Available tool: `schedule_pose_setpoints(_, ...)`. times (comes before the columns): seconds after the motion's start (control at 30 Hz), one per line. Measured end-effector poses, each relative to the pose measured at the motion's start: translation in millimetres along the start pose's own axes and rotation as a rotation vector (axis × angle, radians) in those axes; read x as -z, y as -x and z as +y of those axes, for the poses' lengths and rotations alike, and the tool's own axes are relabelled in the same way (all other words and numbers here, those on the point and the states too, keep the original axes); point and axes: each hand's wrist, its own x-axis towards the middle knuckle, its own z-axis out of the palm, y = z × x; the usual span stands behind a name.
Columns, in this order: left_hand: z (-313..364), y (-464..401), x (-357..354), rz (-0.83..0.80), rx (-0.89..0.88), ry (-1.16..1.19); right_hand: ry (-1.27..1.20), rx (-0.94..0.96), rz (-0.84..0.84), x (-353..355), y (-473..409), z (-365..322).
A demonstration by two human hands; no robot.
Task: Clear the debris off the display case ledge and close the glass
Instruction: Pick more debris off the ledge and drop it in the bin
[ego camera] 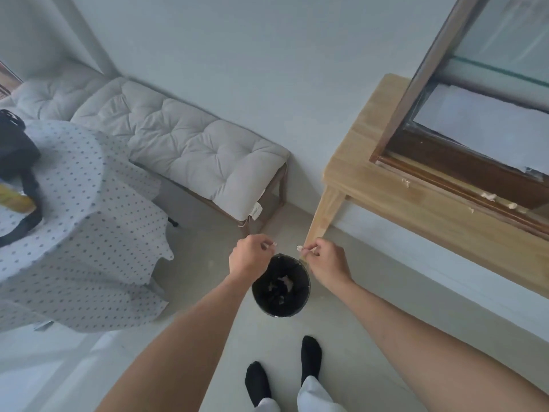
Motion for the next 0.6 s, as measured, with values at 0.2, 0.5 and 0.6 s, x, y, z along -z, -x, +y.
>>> schedule_pose_setpoints(0.2,-18.7,-9.8,-19.0,-0.046,0.074,0.019,0.079,-0.012,-0.09,-17.1,-14.4,12.1)
schedule_pose_setpoints(0.5,-14.8,-20.7,-17.8,-0.062,0.089,-0.004,0.109,-0.063,-0.1,-8.8,-21.7,17.4)
schedule_pose_setpoints(0.6,-6.7,-18.6,-13.5,-0.058,0.062,-0.004,0.093,-0.05,-0.061,-1.4,-20.3,17.4)
